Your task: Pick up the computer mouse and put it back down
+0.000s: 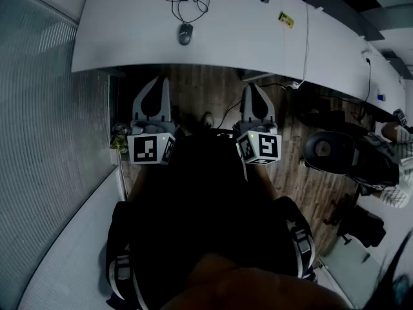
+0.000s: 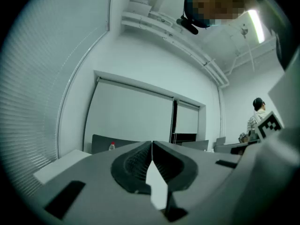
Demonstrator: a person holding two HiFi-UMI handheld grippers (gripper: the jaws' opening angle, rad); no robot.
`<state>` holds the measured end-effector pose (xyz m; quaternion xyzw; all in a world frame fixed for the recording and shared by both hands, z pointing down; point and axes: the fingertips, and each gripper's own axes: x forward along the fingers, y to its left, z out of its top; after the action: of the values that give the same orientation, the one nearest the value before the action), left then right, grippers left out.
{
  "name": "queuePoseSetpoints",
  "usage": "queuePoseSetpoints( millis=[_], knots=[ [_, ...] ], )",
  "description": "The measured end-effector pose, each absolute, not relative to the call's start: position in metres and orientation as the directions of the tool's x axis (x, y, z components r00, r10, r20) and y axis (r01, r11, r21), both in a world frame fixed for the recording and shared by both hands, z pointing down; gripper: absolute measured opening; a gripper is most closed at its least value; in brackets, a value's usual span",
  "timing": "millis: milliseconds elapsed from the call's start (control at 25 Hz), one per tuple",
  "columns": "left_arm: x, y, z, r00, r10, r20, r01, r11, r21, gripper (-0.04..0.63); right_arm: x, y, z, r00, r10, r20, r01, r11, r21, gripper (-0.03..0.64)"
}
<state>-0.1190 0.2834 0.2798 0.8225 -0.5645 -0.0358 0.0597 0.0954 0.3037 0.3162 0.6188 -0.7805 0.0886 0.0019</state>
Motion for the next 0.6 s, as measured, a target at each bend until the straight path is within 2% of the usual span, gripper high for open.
queuePoseSetpoints(
  millis=[600],
  knots=[
    [-0.109, 0.285, 0.282, 0.367, -0.93, 0.019, -0.924, -0.362, 0.125, 0.008, 0.106, 0.306, 0.316, -0.233, -0.967, 0.102, -0.964, 0.216, -0.152, -0.003]
  ],
)
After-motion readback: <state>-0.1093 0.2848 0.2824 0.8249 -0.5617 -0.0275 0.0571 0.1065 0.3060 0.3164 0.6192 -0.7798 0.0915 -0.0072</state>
